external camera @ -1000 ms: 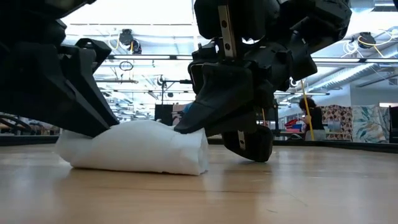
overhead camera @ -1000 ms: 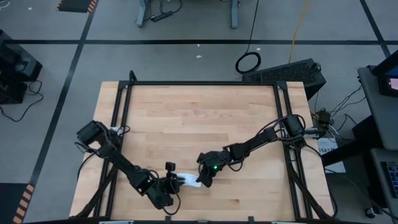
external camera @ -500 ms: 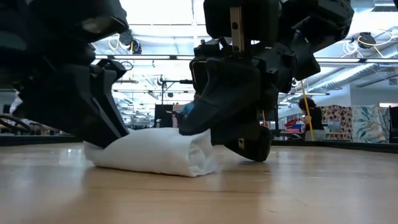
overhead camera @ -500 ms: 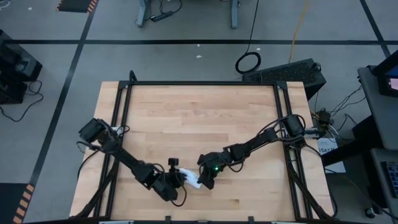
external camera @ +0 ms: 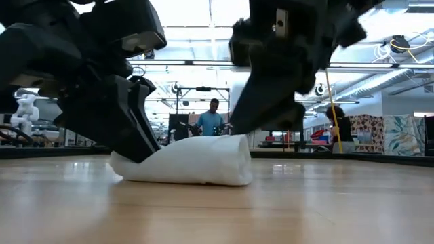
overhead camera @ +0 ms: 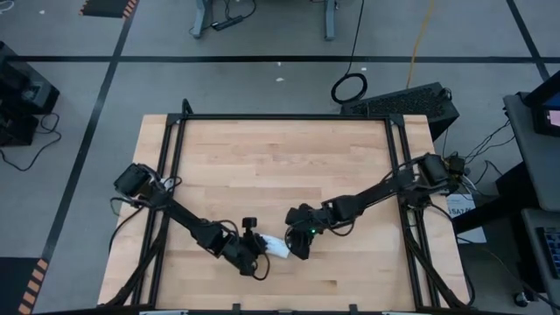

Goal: Roll napkin
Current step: Roll the white table napkin

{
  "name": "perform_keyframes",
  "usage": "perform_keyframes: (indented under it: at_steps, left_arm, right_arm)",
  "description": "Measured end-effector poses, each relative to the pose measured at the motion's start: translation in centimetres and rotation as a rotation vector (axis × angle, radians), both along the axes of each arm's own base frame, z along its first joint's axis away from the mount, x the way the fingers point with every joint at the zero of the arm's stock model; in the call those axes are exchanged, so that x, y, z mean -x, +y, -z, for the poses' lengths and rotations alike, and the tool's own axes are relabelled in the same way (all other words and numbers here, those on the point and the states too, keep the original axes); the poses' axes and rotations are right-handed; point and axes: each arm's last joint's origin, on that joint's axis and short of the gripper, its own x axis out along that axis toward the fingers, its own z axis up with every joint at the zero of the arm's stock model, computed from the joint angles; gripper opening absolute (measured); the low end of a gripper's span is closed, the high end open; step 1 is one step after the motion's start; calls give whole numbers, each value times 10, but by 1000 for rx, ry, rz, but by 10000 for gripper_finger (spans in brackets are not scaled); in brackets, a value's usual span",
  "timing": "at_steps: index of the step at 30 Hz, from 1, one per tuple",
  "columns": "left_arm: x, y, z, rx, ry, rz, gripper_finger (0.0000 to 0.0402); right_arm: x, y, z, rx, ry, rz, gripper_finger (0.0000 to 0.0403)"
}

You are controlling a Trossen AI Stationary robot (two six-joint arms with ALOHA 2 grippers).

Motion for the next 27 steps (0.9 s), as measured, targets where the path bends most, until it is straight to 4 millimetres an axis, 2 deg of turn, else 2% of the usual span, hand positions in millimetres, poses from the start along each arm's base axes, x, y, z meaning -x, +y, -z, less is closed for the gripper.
perform_keyframes:
  at_steps: [3,6,10,14,21,24,27]
  left_arm:
    - [-3,4,0,30,-5,-22,67]
    - [-6,8,-1,52,-9,-57,67]
    - [-9,12,-1,66,-16,-79,67]
    - [-11,13,-1,89,-27,-76,67]
    - [-14,15,-2,113,-26,-64,67]
    - [-14,15,-2,120,-23,-59,67]
    - [-13,14,-2,133,-13,-46,67]
  right_arm:
    - [2,16,-13,124,-131,-10,95]
    - [3,41,-16,240,-278,40,84]
    - [6,71,3,358,-366,122,49]
    - [10,88,26,462,-392,159,7]
    - [-1,82,49,511,-438,211,4]
    - [-6,74,66,483,-389,220,2]
    - [-8,71,75,438,-379,264,2]
